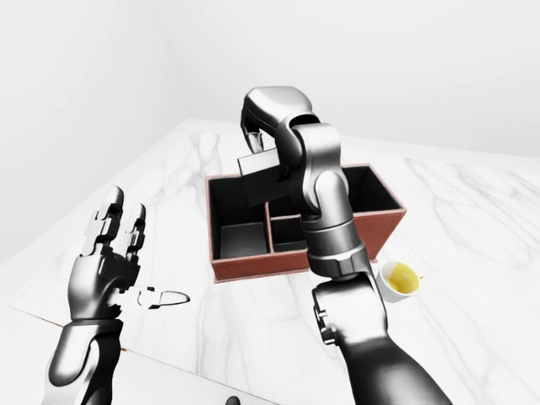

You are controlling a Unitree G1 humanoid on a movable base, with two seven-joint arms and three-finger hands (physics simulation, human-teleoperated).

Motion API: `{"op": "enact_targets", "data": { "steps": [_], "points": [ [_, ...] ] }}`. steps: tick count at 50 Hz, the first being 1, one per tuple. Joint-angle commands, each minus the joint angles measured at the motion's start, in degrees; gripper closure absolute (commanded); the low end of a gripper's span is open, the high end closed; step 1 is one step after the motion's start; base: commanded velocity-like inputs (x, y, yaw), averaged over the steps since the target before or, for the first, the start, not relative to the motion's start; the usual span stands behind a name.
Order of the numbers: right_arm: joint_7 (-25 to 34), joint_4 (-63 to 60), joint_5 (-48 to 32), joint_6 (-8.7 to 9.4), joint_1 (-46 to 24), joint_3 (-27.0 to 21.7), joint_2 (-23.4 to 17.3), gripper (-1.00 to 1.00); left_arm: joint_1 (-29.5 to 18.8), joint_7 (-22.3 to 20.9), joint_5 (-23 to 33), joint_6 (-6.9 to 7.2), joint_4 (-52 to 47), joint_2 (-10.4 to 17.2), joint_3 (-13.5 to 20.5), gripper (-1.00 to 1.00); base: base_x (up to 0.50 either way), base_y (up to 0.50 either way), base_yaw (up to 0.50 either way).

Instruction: Pick up the book and place it in the front compartment of the caddy.

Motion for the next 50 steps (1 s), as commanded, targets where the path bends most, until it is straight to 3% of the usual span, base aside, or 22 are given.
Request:
{"op": "enact_targets", "data": {
  "steps": [1,19,50],
  "points": [
    [0.0,0.9,-3.7,0.00,-0.9,0.0,-0.4,1.00,0.2,0.0,0.0,0.00,-0.2,0.0,-0.1,-1.00,0.00,0.00,0.00],
    [-0.3,2.1,-5.2,0.00,-0.1,-0.5,1.4,1.00,-0.2,-0.1,-0.1,0.00,0.2,0.0,0.1,-1.00,0.00,0.00,0.00],
    [-13.8,8.3,-1.9,0.00,-2.8,-0.9,-1.5,1.00,-0.1,-0.3,-0.1,0.00,0.3,0.0,0.2,-1.00,0.00,0.00,0.00]
  ]
}}
